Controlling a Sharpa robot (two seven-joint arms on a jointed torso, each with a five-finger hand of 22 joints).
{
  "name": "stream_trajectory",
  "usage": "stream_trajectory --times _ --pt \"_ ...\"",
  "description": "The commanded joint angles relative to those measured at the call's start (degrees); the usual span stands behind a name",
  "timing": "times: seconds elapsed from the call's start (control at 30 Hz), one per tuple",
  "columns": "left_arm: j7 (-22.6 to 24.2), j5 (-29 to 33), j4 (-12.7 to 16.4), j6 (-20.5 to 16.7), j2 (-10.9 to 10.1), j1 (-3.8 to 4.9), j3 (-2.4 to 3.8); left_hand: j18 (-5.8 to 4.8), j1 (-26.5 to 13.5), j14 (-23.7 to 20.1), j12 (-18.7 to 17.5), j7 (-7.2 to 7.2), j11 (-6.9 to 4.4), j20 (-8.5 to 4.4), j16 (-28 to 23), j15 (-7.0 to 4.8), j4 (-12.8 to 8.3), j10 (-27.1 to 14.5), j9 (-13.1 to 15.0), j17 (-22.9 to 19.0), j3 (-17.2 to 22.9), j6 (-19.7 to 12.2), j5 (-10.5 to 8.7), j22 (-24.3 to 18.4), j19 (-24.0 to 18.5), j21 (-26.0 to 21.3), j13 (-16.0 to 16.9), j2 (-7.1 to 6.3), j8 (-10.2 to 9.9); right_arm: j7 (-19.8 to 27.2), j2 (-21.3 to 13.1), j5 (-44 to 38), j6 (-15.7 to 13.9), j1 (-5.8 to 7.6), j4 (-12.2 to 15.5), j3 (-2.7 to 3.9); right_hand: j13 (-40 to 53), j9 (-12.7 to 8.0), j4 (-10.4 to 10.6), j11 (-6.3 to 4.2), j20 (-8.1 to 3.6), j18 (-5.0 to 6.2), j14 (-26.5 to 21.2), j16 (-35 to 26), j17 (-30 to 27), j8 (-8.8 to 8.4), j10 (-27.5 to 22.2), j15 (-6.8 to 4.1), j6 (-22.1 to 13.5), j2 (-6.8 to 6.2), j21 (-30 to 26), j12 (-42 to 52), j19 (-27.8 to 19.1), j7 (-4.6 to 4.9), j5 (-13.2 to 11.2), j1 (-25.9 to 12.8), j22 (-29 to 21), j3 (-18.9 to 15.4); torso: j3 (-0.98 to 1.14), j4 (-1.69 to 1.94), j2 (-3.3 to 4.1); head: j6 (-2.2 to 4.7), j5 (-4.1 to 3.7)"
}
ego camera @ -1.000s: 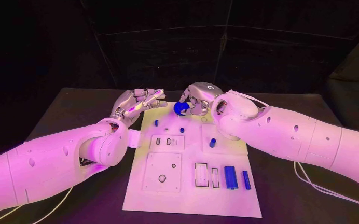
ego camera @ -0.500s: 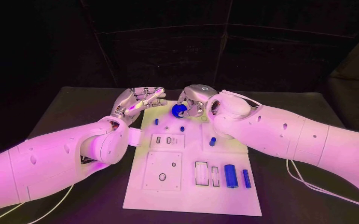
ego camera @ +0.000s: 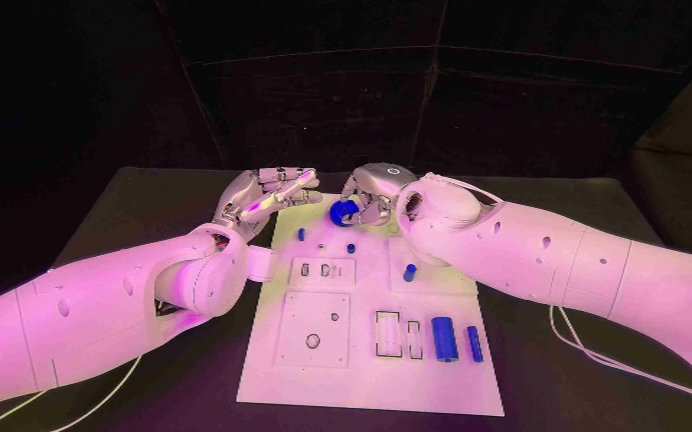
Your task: Assemble the parts on the task board
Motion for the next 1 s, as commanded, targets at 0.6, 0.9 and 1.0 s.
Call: stream_trajectory --times 0.6,0.9,1.0 --pt "0.48 -0.07 0.19 0.26 -0.22 0.11 0.06 0.34 -0.16 0.34 -0.22 0.39 -0.23 0.05 -0.08 0.0 -0.26 0.22 -0.05 -0.05 -0.09 0.3 0.1 -0.09 0.5 -0.26 -0.04 0.31 -0.39 -0.47 -0.11 0.04 0.83 -0.32 0.01 -0.36 -1.27 -0.08 0.15 0.95 1.28 -0.72 3.12 0.12 0.21 -1.62 -1.39 1.32 -4.23 -1.61 0.16 -1.78 -0.21 1.01 -0.05 -2.99 -0.04 -1.97 0.01 -0.01 0.0 -0.11 0.08" --pt "0.47 0.07 -0.04 0.28 -0.05 0.11 0.06 0.34 -0.16 0.34 -0.22 0.39 -0.23 0.05 -0.08 0.0 -0.26 0.22 -0.05 -0.05 -0.09 0.3 0.1 -0.09 0.5 -0.26 -0.04 0.31 -0.39 -0.25 -0.53 0.07 -0.26 -0.46 1.17 -0.37 -0.42 0.07 -0.1 0.77 1.24 -0.74 3.14 0.16 0.32 -1.26 -0.93 1.21 -3.37 -1.16 0.26 -0.93 -0.14 0.81 0.13 -2.83 0.13 -2.04 0.07 0.02 0.03 -0.21 0.09" --pt "0.45 0.16 -0.11 0.3 0.05 0.11 0.06 0.34 -0.16 0.34 -0.22 0.39 -0.23 0.05 -0.08 0.0 -0.26 0.22 -0.05 -0.05 -0.09 0.3 0.1 -0.09 0.5 -0.26 -0.04 0.31 -0.39 -0.41 -0.69 0.07 -0.86 -0.51 1.53 -0.37 0.03 0.11 -0.29 0.71 1.2 -0.73 3.14 0.17 0.34 -1.17 -0.7 1.15 -3.08 -0.93 0.25 -0.48 -0.15 0.74 0.34 -2.67 0.1 -1.96 0.03 0.0 0.01 -0.19 0.1"
